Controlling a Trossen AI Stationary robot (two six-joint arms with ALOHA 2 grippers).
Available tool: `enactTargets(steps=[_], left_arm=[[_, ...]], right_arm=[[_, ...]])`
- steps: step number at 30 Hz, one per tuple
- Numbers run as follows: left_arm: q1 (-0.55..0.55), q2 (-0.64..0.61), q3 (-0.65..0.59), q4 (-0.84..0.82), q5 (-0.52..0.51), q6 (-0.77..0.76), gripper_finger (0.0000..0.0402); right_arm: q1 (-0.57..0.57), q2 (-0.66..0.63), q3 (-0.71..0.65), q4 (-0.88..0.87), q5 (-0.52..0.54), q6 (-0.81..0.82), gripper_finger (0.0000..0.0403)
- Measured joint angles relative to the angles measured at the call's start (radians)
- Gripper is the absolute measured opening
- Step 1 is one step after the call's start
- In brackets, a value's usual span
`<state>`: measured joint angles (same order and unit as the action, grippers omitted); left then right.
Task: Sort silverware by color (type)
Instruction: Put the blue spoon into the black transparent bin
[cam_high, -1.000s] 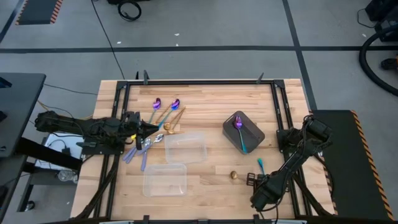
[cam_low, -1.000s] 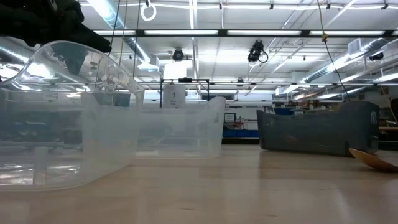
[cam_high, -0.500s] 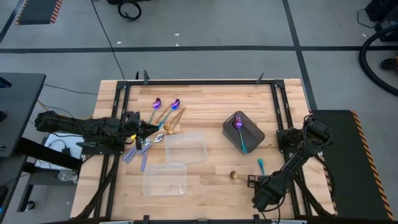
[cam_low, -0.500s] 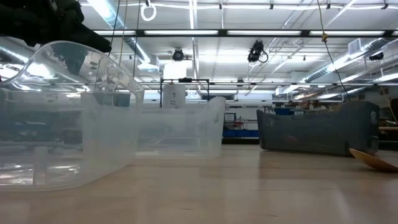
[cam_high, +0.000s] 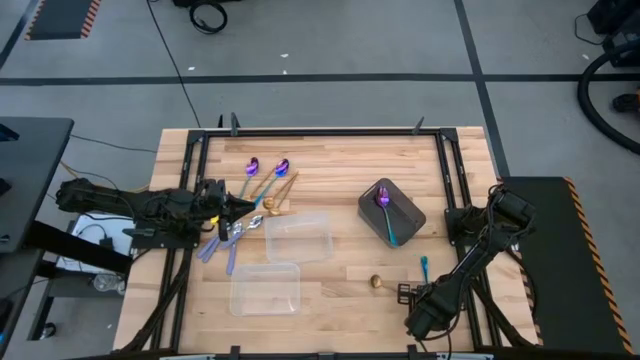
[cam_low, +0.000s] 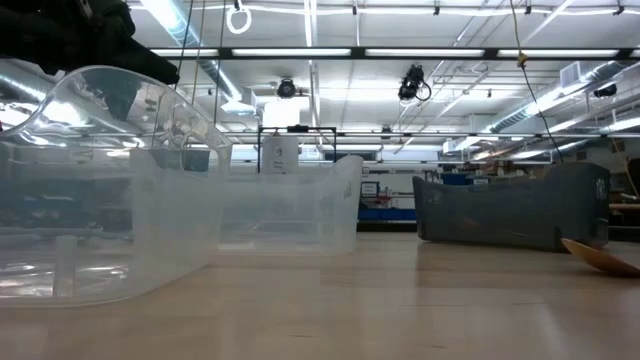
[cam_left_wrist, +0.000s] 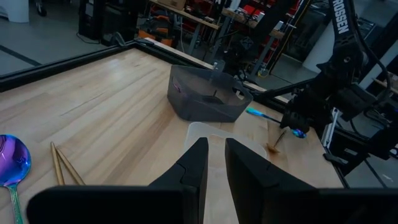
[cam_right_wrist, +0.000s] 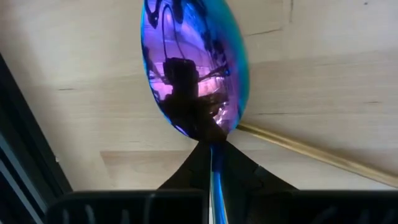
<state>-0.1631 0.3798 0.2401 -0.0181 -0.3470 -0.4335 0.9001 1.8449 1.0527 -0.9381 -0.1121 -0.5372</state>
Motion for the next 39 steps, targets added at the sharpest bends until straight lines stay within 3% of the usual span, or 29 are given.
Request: enactTargets(steps=[14,30,39], left_arm=[[0.0,0.0,0.0,0.0,0.0,0.0,0.0062],[0.004,0.0,0.0,0.0,-0.001,0.002,0.0062],[0.004,0.0,0.0,0.0,0.0,0.031,0.0062]], right_arm=[[-0.037,-0.084,0.031,-0.035,0.07,0.092,0.0013],[-0.105,-0.097,0.101,-0.071,0.064,0.165,0.0012],[-0.263,-0.098,0.218,-0.071,-0.125,0.478,0.0012]])
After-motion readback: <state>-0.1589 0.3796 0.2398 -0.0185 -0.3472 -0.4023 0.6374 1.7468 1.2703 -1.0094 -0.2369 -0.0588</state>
